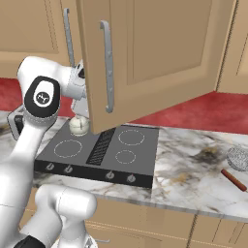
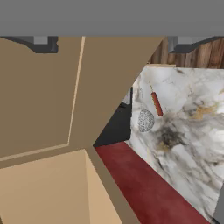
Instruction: Pick the pan from the cabinet and place it on the stove. Then turn on the stove burner for the pan.
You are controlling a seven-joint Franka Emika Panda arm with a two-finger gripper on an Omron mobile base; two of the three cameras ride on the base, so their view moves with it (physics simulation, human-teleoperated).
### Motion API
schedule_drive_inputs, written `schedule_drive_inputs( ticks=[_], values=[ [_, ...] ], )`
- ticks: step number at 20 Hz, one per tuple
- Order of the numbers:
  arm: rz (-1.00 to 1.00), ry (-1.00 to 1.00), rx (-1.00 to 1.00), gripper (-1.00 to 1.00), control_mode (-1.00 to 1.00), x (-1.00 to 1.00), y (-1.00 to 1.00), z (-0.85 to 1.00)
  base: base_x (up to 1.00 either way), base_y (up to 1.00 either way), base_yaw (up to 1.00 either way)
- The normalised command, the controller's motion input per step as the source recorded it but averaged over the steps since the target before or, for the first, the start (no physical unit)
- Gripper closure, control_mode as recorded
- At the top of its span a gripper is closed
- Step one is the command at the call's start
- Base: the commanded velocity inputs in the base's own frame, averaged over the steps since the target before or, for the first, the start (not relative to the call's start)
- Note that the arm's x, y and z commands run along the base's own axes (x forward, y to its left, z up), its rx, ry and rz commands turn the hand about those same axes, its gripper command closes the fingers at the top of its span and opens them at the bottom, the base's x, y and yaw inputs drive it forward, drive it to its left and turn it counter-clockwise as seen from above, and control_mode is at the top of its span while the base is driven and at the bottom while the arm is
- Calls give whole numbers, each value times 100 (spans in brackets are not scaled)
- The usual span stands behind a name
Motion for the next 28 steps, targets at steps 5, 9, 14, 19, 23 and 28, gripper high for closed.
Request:
schedule_drive_inputs(
  ticks=[5, 9, 14, 19, 23, 28],
  values=[
    [-11, 3, 0, -100, -100, -54, -93, -9, 0, 0, 0],
    [-9, 7, 0, -100, -100, -33, -97, -8, 0, 0, 0],
    [-4, 10, 1, -100, -100, -4, -100, -14, 0, 0, 0],
    [0, 2, 5, -100, -100, 0, -78, -3, 0, 0, 0],
    [0, 0, 3, -100, -100, -4, -46, -2, 0, 0, 0],
    [3, -11, 1, -100, -100, -56, 25, 0, 0, 0, 0]
  ],
)
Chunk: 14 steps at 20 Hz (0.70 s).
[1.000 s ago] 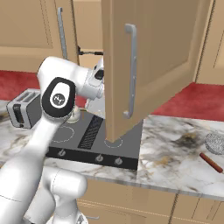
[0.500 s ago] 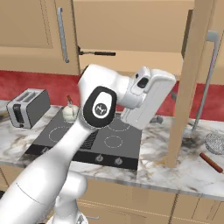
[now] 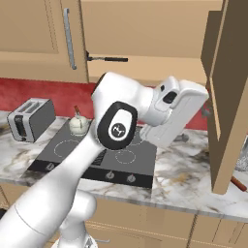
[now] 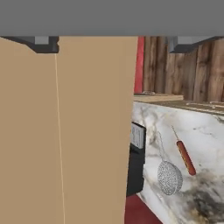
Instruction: Pick the pan from the cabinet and place it on the stove. Then turn on the stove burner for the pan.
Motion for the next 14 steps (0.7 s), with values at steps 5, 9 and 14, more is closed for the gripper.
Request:
schedule_drive_inputs(
  ticks=[5, 9, 14],
  values=[
    [0, -12, 0, -100, -100, -38, 96, 0, 0, 0, 0],
    [0, -14, 0, -100, -100, -22, 100, 0, 0, 0, 0],
    [0, -16, 0, -100, -100, -17, 100, 0, 0, 0, 0]
  ],
)
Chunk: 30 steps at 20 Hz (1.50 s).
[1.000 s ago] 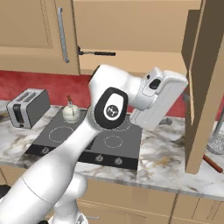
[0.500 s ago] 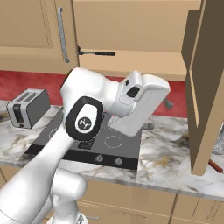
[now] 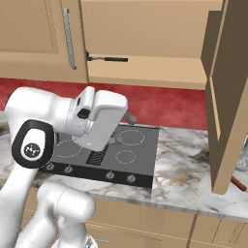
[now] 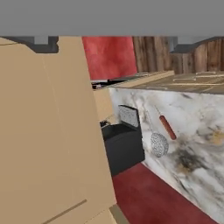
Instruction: Pick the pan from the cabinet and place it on the stove. Then turn on the stove burner for the pan.
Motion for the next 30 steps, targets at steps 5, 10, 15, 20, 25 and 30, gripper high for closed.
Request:
schedule_drive_inputs(
  ticks=[5, 10, 15, 20, 25, 30],
  values=[
    [0, -22, 5, -100, -100, -17, 100, 0, 0, 0, 0],
    [1, -32, 6, -100, -100, -17, 100, 8, 0, 0, 0],
    [6, -33, 12, -100, -100, -7, 100, 19, 0, 0, 0],
    [10, -21, 15, -100, -100, 0, 98, 27, 0, 0, 0],
    [17, -16, 18, -100, -100, 15, 46, 26, 0, 0, 0],
    [22, -23, 12, -100, -100, 34, -1, 19, 0, 0, 0]
  ],
)
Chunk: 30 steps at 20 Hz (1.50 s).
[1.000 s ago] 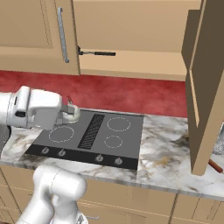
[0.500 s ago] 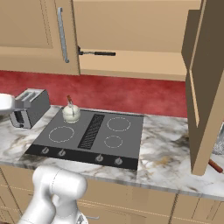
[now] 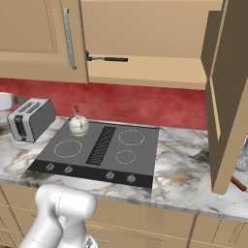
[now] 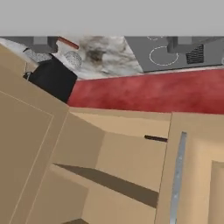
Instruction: Pick the pan from the cabinet and place it on the stove. Then turn on the stove burner for the pan.
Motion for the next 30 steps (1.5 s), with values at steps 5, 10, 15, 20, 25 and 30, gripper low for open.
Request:
schedule_drive_inputs(
  ticks=[5, 10, 15, 20, 25, 30],
  values=[
    [18, -24, 1, -100, -100, 45, -3, 5, 0, 0, 0],
    [14, -33, 0, -100, -100, 40, 0, 0, 0, 0, 0],
    [11, -32, 0, -100, -100, 35, -1, 2, 0, 0, 0],
    [13, -21, 0, -100, -100, 41, 0, 10, 0, 0, 0],
    [10, -1, 0, -100, -100, 60, -1, 26, 0, 0, 0],
    [9, 8, 0, -100, -100, 69, 0, 10, 0, 0, 0]
  ],
)
